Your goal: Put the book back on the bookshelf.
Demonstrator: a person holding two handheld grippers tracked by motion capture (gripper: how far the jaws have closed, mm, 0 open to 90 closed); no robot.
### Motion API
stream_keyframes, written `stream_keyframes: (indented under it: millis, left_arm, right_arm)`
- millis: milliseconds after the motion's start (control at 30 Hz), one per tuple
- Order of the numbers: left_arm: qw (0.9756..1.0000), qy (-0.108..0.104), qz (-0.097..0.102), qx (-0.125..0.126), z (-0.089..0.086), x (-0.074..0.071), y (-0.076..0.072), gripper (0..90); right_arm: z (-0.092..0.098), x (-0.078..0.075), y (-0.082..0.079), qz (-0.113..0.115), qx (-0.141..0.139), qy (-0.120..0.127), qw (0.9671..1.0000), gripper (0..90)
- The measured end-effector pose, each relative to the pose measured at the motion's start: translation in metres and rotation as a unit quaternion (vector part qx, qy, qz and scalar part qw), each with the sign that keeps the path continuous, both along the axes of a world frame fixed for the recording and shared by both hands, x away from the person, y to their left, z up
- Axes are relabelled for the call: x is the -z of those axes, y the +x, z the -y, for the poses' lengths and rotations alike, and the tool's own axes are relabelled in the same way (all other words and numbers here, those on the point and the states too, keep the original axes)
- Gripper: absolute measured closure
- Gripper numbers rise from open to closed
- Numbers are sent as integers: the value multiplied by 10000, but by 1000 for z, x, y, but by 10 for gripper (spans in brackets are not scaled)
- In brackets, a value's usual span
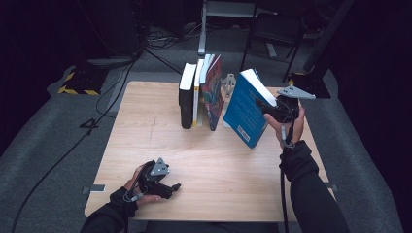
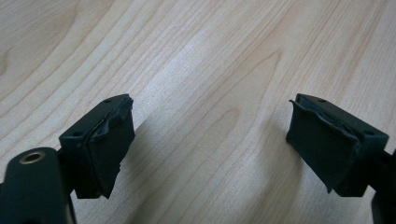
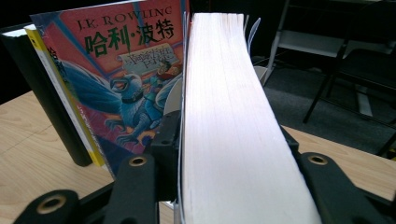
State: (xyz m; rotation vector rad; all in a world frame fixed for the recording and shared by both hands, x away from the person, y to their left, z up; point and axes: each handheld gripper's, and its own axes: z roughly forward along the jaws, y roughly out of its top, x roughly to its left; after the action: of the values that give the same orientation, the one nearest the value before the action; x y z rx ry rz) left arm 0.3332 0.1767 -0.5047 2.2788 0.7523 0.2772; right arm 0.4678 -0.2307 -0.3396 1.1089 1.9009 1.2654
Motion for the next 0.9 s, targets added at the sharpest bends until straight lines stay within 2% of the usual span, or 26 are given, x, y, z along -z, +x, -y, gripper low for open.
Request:
stream_keyframes:
  millis: [100,167,333,400,467,500,533,567,600,700,733,767,800,833,900]
  left_arm:
    - [10000,-1,1,1,0,0,0,147]
    - [10000,-1,1,-1,0,0,0,147]
    - [10000,-2,0,0,0,0,0,147]
    - [10000,-1,1,1,0,0,0,147]
    - [10000,-4,1,-1,0,0,0,147]
    - [10000,-3,-2,0,0,0,0,147]
    - [10000,-3,-2,-1,0,0,0,147]
    - [10000,-3,-1,0,0,0,0,147]
    - [10000,-2,0,0,0,0,0,147]
    - [10000,-5,4,0,0,0,0,147]
    - [10000,-5,4,0,0,0,0,147]
    - [10000,-5,3,-4,0,0,0,147]
    - [10000,-5,3,-4,0,0,0,147]
    - [10000,-8,0,-3,0,0,0,147]
    - [10000,-7,-4,-5,0,0,0,147]
  right_arm:
    - [-2,4,-3,68,107,-146,9998,507]
    - [0,8,-4,7,70,-135,9999,501]
    - [6,19,-8,-44,42,1,10000,462]
    - [12,28,-15,-52,22,203,9998,461]
    - [13,33,-17,-66,0,214,9997,458]
    - [15,38,-19,-87,-24,187,9998,454]
    - [18,48,-22,-142,-38,278,9995,454]
    - [18,48,-22,-142,-38,278,9995,454]
    - [18,60,-22,-284,-42,289,9992,456]
    - [16,78,-21,-482,18,273,9985,454]
    - [16,78,-21,-482,18,273,9985,454]
    - [14,91,-18,-680,54,427,9968,472]
    - [14,91,-18,-680,54,427,9968,472]
    - [13,97,-16,-813,59,433,9957,476]
    - [9,106,-14,-880,113,288,9956,486]
